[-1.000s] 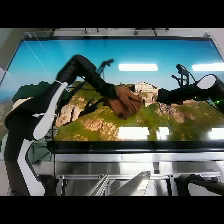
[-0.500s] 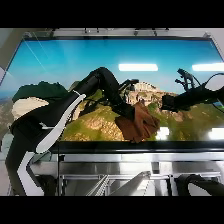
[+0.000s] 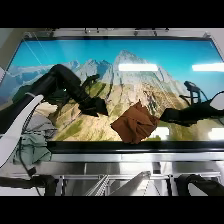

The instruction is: Fold the shirts.

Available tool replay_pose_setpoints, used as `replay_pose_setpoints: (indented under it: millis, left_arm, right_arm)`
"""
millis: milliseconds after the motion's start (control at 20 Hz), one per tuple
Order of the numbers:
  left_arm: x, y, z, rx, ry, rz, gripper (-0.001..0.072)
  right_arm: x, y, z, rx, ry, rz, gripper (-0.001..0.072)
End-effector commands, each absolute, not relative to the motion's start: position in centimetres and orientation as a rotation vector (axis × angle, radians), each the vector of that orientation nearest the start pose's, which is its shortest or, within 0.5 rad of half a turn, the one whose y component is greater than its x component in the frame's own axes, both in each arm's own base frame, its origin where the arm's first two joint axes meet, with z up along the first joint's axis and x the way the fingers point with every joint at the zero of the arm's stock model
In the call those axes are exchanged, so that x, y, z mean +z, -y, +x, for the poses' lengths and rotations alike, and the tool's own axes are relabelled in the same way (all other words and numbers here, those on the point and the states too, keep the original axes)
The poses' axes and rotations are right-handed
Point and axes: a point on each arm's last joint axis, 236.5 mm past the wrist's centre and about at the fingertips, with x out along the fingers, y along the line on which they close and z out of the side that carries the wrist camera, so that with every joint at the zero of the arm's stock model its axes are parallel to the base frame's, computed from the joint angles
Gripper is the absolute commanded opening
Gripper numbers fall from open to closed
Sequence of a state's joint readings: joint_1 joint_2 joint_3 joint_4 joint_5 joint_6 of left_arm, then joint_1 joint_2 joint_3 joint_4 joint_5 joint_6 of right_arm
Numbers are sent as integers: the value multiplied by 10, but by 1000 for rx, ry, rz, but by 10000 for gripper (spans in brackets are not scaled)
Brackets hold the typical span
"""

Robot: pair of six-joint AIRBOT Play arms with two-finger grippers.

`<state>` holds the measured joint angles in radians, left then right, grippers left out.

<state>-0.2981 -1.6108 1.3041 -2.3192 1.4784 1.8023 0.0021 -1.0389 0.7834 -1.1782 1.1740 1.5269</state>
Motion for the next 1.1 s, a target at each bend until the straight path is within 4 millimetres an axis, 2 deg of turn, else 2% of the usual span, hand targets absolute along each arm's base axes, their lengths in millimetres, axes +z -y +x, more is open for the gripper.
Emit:
replay_pose_setpoints:
  millis: [0,100,150,200,250,300,350,400,450,500,650,750,800,850,900,950,1000,1050]
  left_arm:
    - [-50,247,279,-737,-1673,-502,718]
    - [-68,261,268,-747,-1685,-542,717]
    - [-75,269,265,-752,-1699,-544,717]
    - [-82,277,261,-762,-1714,-524,717]
    - [-87,287,262,-776,-1720,-505,717]
    - [-88,301,263,-798,-1716,-496,716]
    - [-88,316,266,-824,-1705,-476,711]
    - [-90,328,268,-846,-1696,-448,612]
    - [-91,339,271,-868,-1687,-420,357]
    - [-92,347,276,-887,-1669,-399,37]
    - [-77,358,294,-932,-1617,-389,20]
    - [-46,351,303,-975,-1571,-388,20]
    - [-24,345,309,-990,-1531,-394,20]
    - [1,337,313,-1005,-1482,-404,20]
    - [32,330,318,-1025,-1420,-419,20]
    - [71,323,323,-1048,-1330,-424,20]
    - [111,316,328,-1066,-1220,-404,20]
    - [166,310,334,-1080,-1063,-380,20]
  right_arm:
    - [-61,-111,285,317,-1443,442,706]
    - [-82,-128,287,381,-1493,511,704]
    - [-92,-136,286,417,-1515,537,673]
    - [-98,-143,286,456,-1525,557,476]
    - [-101,-150,286,502,-1525,573,224]
    - [-99,-156,285,542,-1519,587,122]
    - [-94,-161,287,575,-1498,595,110]
    - [-89,-165,289,602,-1477,597,83]
    - [-84,-166,291,616,-1459,588,15]
    - [-81,-165,292,624,-1444,577,15]
    - [-68,-162,296,631,-1396,555,14]
    - [-52,-150,304,612,-1337,563,13]
    - [-39,-140,311,596,-1292,573,13]
    - [-17,-130,318,592,-1229,587,13]
    - [20,-127,326,632,-1131,615,14]
    - [74,-131,332,726,-980,644,14]
    - [144,-139,333,848,-774,668,14]
    - [231,-144,325,973,-508,665,14]
